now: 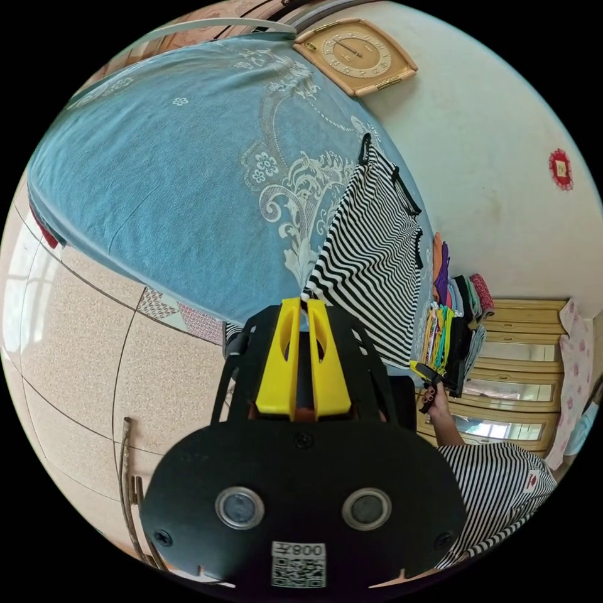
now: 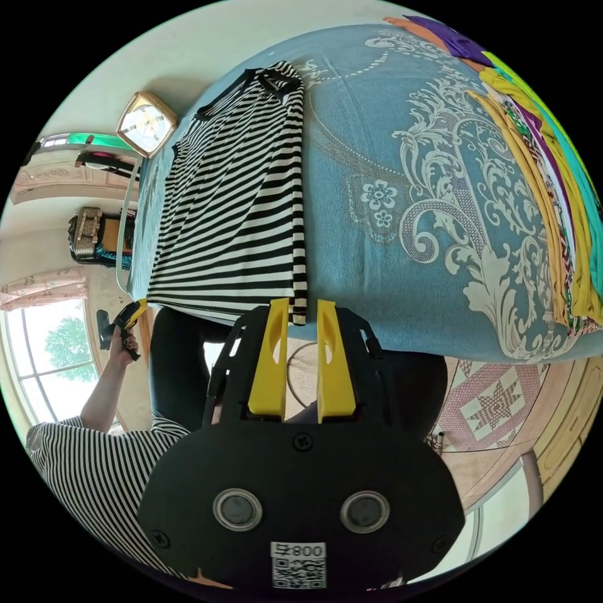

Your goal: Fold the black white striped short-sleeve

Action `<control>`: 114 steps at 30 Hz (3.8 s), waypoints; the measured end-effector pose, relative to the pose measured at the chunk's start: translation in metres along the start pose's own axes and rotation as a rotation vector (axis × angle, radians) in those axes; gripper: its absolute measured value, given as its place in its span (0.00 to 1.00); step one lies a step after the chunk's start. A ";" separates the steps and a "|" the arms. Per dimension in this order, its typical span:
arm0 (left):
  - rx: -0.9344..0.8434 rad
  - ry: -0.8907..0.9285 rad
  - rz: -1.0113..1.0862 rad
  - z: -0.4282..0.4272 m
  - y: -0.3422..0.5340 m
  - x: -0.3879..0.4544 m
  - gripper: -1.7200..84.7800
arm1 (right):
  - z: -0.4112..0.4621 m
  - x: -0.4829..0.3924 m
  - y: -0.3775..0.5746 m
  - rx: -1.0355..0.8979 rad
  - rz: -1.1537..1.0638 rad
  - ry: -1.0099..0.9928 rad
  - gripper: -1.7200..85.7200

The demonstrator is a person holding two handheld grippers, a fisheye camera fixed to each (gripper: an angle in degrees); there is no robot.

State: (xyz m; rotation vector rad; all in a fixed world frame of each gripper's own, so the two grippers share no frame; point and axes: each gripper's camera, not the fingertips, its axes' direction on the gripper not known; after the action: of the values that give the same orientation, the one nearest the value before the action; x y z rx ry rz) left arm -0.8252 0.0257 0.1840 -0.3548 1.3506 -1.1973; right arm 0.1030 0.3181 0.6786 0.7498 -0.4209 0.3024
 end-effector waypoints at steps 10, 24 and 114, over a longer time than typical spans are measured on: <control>-0.001 0.114 0.043 -0.028 -0.002 0.024 0.05 | -0.012 -0.045 0.003 -0.120 -0.106 0.199 0.04; 0.336 0.332 0.389 -0.191 -0.168 0.253 0.05 | -0.339 -0.136 -0.089 0.475 -0.375 0.081 0.03; -0.061 0.118 0.149 0.249 0.010 0.095 0.11 | -0.070 0.236 0.044 0.234 0.056 -0.176 0.03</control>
State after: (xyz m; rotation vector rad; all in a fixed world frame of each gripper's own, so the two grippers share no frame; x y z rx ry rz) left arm -0.6258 -0.1516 0.1914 -0.2250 1.4915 -1.0688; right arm 0.3093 0.4252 0.7697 0.9991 -0.5804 0.3433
